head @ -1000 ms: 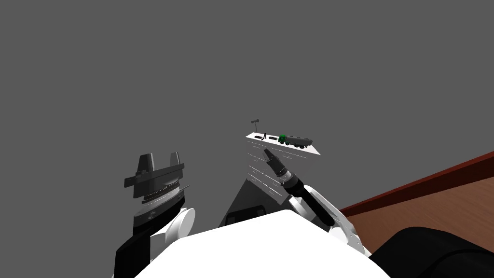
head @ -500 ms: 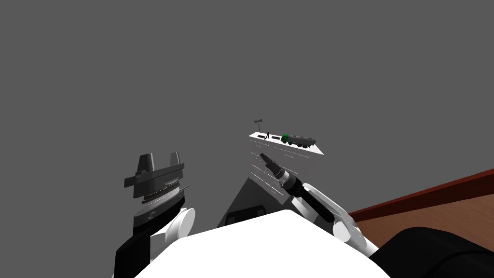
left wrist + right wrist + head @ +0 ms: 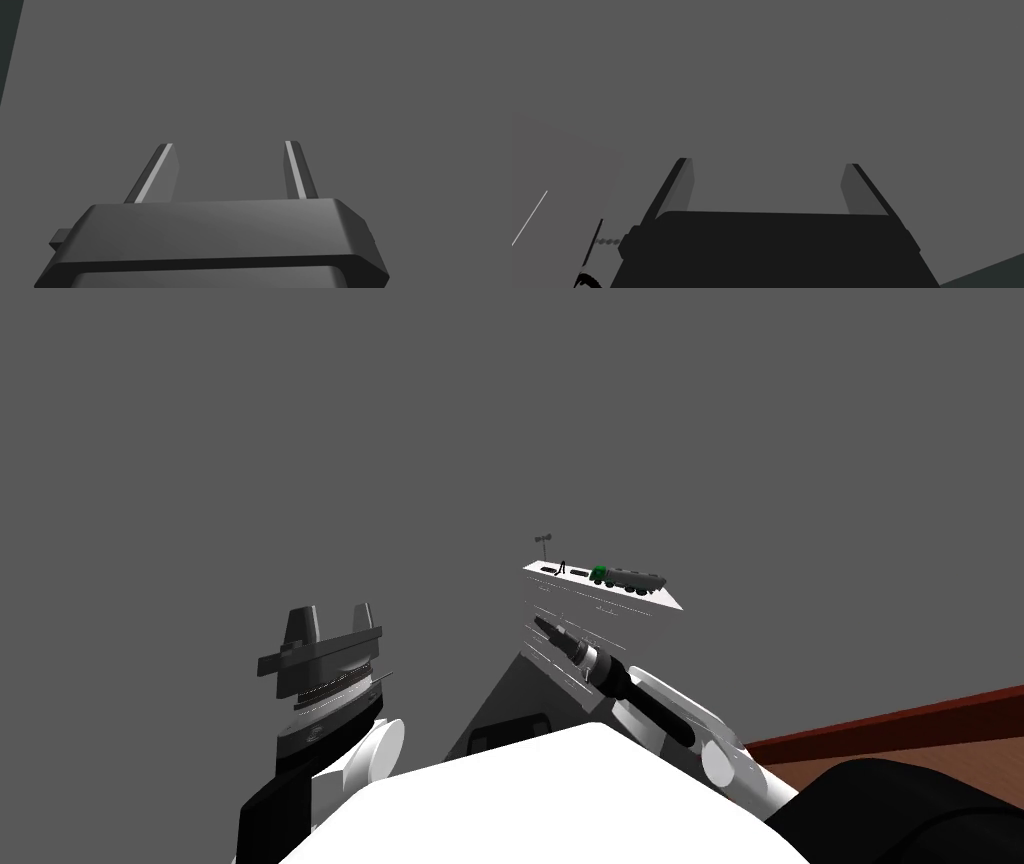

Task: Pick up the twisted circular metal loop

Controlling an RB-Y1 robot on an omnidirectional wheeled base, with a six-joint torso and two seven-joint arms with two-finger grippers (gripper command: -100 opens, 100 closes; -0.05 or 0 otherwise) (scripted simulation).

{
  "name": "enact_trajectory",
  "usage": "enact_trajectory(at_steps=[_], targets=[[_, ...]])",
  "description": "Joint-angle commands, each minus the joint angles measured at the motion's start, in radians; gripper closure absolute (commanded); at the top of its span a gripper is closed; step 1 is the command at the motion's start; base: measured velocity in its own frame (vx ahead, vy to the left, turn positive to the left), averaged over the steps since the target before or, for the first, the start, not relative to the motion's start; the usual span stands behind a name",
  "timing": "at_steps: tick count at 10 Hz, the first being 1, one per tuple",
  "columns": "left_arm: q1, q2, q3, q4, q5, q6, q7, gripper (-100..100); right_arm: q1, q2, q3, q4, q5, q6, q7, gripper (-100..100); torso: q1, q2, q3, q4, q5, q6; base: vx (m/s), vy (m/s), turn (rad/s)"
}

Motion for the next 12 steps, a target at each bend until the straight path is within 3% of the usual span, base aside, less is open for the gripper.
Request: enact_trajectory(at_steps=[1, 2, 4, 5, 7, 8, 12], targets=[[0.0, 0.0, 0.0, 0.0, 0.0, 0.0, 0.0, 0, 0.0, -0.038, 0.001, -0.005, 0.0, 0.009, 0.0, -100, 0.0, 0.0, 0.0, 0.0, 0.0, 0.0, -0.035, 0.009, -0.009], [0.0, 0.0, 0.0, 0.0, 0.0, 0.0, 0.0, 0, -0.006, -0.074, 0.019, 0.009, 0.008, 0.032, 0.011, -100, -0.001, -0.002, -0.001, 0.0, 0.0, 0.0, -0.076, 0.018, 0.217], [0.0, 0.0, 0.0, 0.0, 0.0, 0.0, 0.0, 0, -0.006, -0.121, 0.019, 0.009, 0.008, 0.032, 0.011, -100, 0.0, 0.0, 0.0, 0.0, 0.0, 0.0, -0.058, 0.016, 0.062], [0.0, 0.0, 0.0, 0.0, 0.0, 0.0, 0.0, 0, -0.013, -0.155, 0.037, 0.026, 0.018, 0.055, 0.023, -100, -0.001, -0.002, -0.001, 0.0, 0.0, 0.0, -0.061, 0.027, 0.213], [0.0, 0.0, 0.0, 0.0, 0.0, 0.0, 0.0, 0, -0.013, -0.204, 0.037, 0.026, 0.018, 0.055, 0.023, -100, 0.0, 0.0, 0.0, 0.0, 0.0, 0.0, -0.057, 0.016, 0.068], [0.0, 0.0, 0.0, 0.0, 0.0, 0.0, 0.0, 0, -0.019, -0.238, 0.054, 0.045, 0.031, 0.08, 0.037, -100, -0.001, -0.001, -0.001, 0.0, 0.0, 0.0, -0.071, 0.029, 0.248], [0.0, 0.0, 0.0, 0.0, 0.0, 0.0, 0.0, 0, -0.024, -0.355, 0.072, 0.066, 0.045, 0.107, 0.051, -100, 0.0, 0.0, 0.0, 0.0, 0.0, -0.001, -0.067, 0.019, 0.129]])
